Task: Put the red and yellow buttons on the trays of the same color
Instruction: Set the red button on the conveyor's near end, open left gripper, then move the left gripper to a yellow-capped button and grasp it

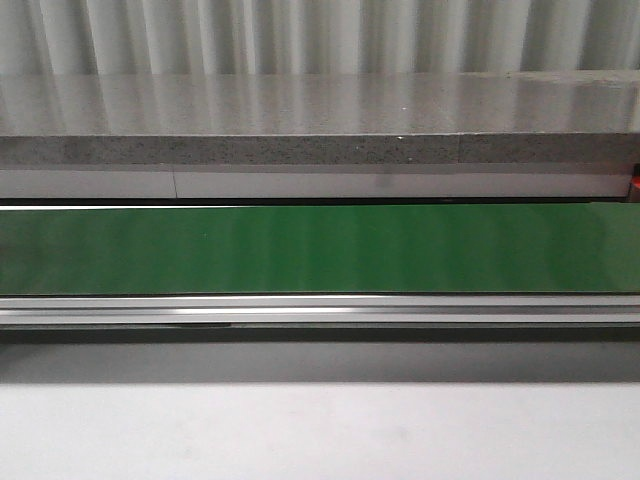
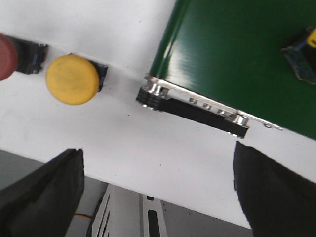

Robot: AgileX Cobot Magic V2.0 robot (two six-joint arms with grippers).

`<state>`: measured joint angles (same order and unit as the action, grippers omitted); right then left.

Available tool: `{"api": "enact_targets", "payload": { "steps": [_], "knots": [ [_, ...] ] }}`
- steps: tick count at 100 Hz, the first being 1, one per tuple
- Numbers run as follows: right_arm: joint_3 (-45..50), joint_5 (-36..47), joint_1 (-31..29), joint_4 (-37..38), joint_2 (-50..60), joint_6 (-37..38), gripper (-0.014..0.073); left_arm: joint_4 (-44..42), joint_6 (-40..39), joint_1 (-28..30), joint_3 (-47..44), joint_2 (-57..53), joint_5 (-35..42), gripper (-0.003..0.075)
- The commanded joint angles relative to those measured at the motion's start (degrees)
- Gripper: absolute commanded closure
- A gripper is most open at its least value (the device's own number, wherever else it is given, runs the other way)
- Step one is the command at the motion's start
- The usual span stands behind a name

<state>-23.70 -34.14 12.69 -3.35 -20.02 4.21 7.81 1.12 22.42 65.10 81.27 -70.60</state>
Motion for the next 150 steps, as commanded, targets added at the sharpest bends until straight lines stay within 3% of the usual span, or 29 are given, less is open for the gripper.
{"api": "enact_targets", "payload": {
  "steps": [1,26,140,150],
  "knots": [
    [-1.41,3.70,0.12,-0.12,-0.36,-0.36,0.0659,0.75,-1.12,1.92,0.57,-1.46,1.82,0.0136],
    [-1.41,3.70,0.12,-0.12,-0.36,-0.36,0.0659,-2.56,-1.77,3.42,0.45,2.42,3.40,0.0218],
    [-1.41,3.70,0.12,-0.12,-0.36,-0.36,0.0659,-5.19,-3.33,3.42,0.93,16.15,14.41,0.0219],
    [-1.41,3.70,0.12,-0.12,-0.36,-0.36,0.0659,-5.19,-3.33,3.42,0.93,16.15,15.42,0.0262]
  ]
}}
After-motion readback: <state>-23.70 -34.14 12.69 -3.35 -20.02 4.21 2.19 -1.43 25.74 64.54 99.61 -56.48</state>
